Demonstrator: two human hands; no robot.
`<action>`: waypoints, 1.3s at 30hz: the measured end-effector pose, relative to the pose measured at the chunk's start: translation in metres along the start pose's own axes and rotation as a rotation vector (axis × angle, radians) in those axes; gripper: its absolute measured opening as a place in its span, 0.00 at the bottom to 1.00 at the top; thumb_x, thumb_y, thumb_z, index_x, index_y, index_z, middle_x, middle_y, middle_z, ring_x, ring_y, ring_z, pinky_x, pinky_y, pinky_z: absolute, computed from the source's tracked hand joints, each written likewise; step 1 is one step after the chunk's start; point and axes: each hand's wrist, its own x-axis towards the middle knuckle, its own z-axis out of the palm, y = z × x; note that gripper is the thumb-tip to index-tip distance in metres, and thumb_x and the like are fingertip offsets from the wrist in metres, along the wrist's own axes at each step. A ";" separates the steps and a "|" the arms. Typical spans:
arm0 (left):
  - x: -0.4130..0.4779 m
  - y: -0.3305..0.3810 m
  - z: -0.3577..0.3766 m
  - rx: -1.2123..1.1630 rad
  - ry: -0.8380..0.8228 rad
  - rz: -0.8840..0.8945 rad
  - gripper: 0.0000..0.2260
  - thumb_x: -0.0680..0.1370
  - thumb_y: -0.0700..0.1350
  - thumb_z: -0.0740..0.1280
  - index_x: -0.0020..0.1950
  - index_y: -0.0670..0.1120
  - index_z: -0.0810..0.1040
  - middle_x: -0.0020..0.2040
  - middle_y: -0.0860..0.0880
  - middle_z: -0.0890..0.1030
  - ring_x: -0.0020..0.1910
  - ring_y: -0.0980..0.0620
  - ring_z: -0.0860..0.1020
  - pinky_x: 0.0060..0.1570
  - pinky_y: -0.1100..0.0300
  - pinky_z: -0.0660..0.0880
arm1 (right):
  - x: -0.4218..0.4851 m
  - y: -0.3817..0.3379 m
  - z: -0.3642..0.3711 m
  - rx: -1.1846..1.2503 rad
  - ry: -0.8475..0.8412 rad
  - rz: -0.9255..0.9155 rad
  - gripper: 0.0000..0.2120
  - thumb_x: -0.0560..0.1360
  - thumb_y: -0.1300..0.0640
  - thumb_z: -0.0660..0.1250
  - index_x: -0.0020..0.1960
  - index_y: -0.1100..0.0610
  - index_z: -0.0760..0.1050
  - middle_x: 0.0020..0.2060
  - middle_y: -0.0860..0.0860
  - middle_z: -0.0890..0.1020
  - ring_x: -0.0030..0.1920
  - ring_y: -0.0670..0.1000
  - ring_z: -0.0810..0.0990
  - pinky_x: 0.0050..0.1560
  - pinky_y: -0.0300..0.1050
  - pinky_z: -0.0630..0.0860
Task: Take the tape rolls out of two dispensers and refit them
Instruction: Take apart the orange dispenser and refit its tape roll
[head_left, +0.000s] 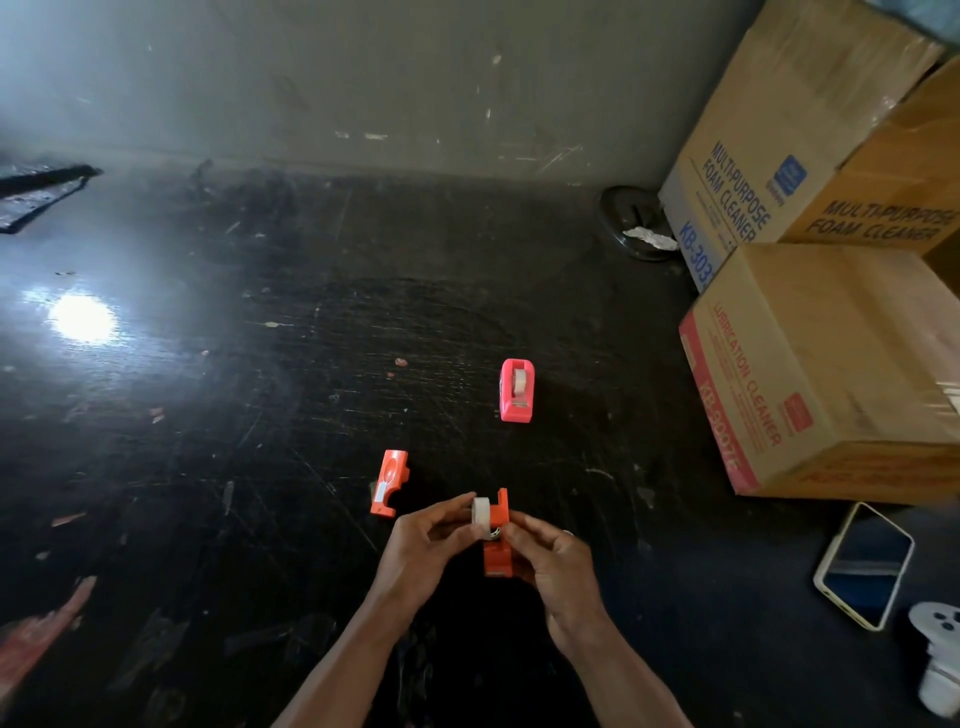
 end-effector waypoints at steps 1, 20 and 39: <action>-0.001 0.001 0.000 0.003 0.001 -0.001 0.23 0.76 0.46 0.75 0.71 0.51 0.78 0.62 0.52 0.85 0.61 0.58 0.83 0.63 0.58 0.79 | -0.001 0.000 0.001 0.001 0.001 -0.001 0.10 0.78 0.56 0.72 0.58 0.50 0.85 0.52 0.49 0.89 0.54 0.49 0.88 0.61 0.56 0.82; -0.020 0.014 0.002 0.118 0.057 0.038 0.24 0.74 0.47 0.77 0.69 0.51 0.78 0.58 0.52 0.86 0.58 0.60 0.84 0.61 0.61 0.80 | -0.032 -0.024 0.002 0.153 -0.059 0.059 0.08 0.79 0.60 0.71 0.57 0.57 0.84 0.46 0.52 0.90 0.48 0.51 0.89 0.51 0.50 0.84; 0.057 -0.023 -0.060 0.505 0.433 -0.172 0.15 0.79 0.57 0.69 0.52 0.45 0.80 0.52 0.45 0.81 0.41 0.54 0.77 0.37 0.56 0.72 | -0.002 -0.020 0.026 0.162 0.116 0.182 0.08 0.76 0.59 0.74 0.54 0.51 0.86 0.52 0.55 0.88 0.56 0.57 0.85 0.66 0.60 0.78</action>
